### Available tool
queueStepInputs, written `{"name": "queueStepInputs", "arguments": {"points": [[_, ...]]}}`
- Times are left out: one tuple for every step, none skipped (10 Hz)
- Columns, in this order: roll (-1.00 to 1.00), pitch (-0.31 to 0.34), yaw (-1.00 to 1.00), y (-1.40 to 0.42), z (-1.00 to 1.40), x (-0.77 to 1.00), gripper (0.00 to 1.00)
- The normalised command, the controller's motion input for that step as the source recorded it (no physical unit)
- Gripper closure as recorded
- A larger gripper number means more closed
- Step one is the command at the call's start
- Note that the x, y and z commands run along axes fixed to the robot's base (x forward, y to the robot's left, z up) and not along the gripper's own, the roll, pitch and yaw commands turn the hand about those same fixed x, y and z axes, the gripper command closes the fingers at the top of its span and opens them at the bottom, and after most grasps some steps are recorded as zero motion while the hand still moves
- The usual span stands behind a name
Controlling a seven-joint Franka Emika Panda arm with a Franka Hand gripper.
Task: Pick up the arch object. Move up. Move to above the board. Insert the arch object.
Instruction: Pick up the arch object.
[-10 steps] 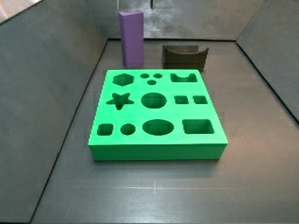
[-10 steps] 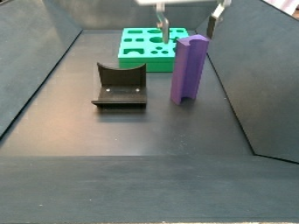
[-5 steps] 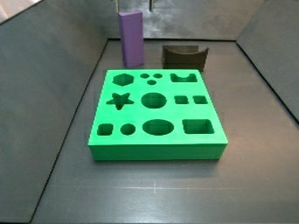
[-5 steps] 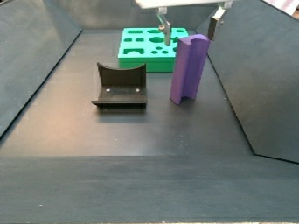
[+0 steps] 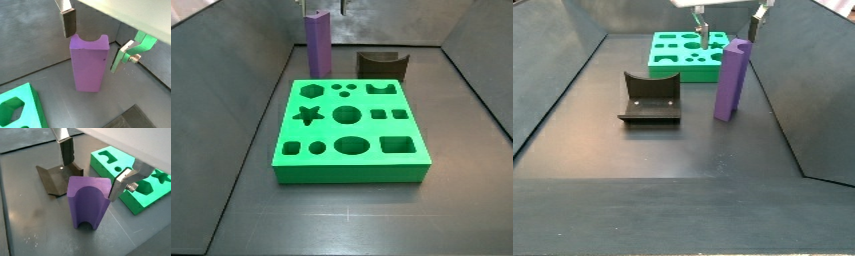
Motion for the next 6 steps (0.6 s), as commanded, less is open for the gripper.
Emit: {"name": "queueStepInputs", "arguments": {"points": [[0.00, 0.000, 0.41, 0.00, 0.22, -0.08, 0.00], [0.01, 0.023, 0.41, 0.01, 0.72, -0.07, 0.00], [0.02, 0.000, 0.46, 0.00, 0.68, -0.11, 0.00], [0.02, 0.000, 0.39, 0.00, 0.51, -0.12, 0.00], [0.00, -0.019, 0.58, 0.20, 0.24, -0.20, 0.00], [0.00, -0.043, 0.75, 0.33, 0.08, -0.22, 0.00]]}}
